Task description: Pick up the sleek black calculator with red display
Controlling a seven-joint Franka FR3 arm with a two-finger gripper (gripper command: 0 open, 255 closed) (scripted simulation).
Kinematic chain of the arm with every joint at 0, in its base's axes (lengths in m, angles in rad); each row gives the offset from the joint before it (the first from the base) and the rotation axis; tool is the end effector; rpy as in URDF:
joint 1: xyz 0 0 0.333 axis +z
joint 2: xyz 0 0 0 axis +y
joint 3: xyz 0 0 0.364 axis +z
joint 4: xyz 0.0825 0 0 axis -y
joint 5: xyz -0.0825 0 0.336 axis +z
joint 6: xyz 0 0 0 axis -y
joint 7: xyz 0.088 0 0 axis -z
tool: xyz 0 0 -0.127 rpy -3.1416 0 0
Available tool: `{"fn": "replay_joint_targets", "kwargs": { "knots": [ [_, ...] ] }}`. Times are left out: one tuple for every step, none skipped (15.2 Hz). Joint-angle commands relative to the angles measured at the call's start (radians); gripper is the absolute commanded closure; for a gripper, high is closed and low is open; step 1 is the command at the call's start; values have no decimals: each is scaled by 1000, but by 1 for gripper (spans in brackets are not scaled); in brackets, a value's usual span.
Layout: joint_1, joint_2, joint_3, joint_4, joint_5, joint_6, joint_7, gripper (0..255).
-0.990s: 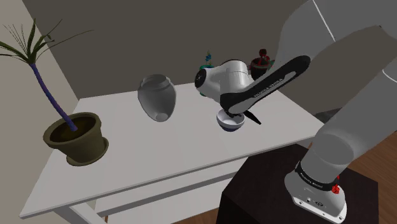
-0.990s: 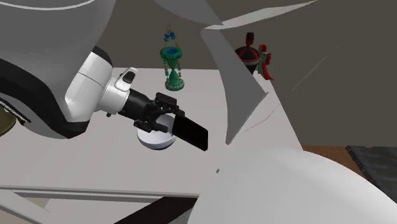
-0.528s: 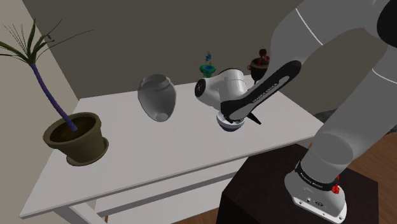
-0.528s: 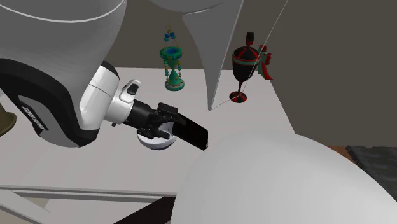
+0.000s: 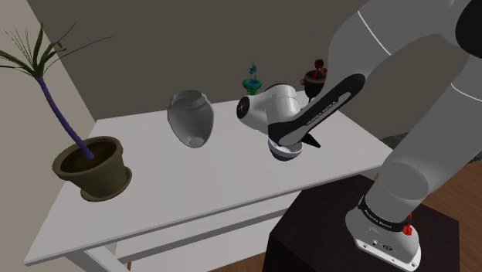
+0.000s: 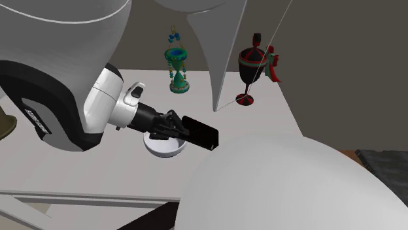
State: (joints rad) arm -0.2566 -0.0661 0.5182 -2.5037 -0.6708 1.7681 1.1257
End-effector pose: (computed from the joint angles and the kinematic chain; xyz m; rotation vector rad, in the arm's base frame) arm 0.3520 0.0257 0.3590 2.1758 -0.5567 -0.1337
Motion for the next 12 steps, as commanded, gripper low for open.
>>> {"fn": "replay_joint_targets", "kwargs": {
  "knots": [
    [3, 5, 3, -2, 4, 11, 2, 255],
    [1, 0, 1, 2, 4, 7, -6, 255],
    [3, -13, 0, 3, 11, 0, -19, 255],
    [4, -26, 0, 5, 18, -8, -31, 255],
    [5, -38, -1, 8, 24, -16, -43, 255],
    [6, -51, -1, 10, 30, -24, -54, 255],
    [7, -63, -2, 13, 36, -32, -66, 255],
    [8, -75, -3, 16, 42, -40, -78, 255],
    [9, -86, -4, 19, 47, -48, -89, 255],
    [10, -98, -4, 23, 52, -57, -101, 255],
    [11, -109, -5, 27, 57, -65, -112, 255],
    [12, -120, -7, 31, 61, -74, -123, 255]
  ]
}}
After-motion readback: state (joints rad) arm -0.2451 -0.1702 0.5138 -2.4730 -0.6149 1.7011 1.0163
